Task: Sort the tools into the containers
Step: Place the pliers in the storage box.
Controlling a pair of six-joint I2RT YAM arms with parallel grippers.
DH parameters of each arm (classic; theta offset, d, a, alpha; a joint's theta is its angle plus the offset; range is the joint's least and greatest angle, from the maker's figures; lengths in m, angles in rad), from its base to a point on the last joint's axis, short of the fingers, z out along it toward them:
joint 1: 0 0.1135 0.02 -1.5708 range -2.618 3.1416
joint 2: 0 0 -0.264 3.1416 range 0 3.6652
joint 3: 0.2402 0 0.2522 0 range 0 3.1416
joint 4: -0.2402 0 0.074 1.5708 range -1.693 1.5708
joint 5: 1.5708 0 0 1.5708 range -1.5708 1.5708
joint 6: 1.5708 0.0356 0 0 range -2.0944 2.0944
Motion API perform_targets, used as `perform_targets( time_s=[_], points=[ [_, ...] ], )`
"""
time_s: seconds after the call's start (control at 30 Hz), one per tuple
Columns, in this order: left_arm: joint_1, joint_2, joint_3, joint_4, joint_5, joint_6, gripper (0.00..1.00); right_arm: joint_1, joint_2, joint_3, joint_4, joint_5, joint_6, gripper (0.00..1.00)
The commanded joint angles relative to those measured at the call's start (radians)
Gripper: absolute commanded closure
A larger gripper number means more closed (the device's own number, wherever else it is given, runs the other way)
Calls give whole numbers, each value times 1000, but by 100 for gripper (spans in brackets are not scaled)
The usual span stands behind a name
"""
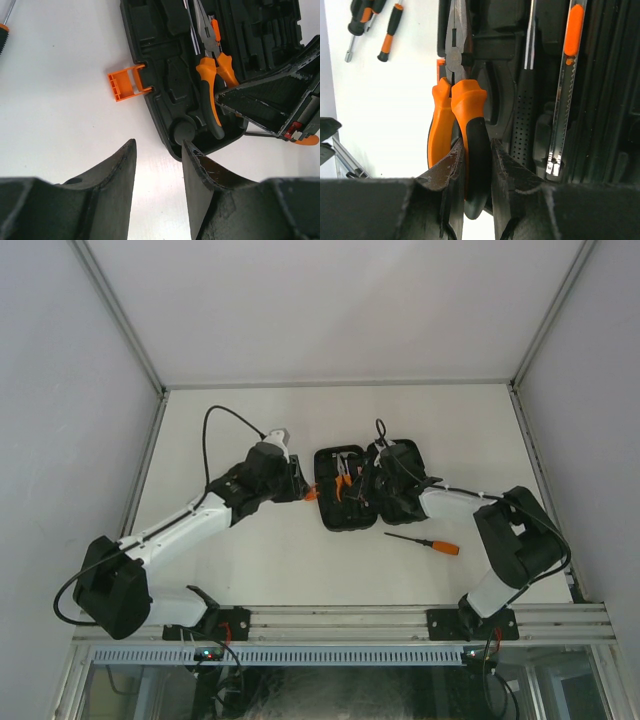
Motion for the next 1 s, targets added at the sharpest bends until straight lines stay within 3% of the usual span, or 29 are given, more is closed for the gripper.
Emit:
perform_targets(
  time_s=[0.0, 0.97],
  points=[
    [20, -44, -27, 33, -5, -13, 54, 12, -1, 58, 29, 31, 24, 100],
    [69, -103, -60, 33, 24, 8, 54, 39, 78, 150, -93, 109, 63, 100]
  ],
)
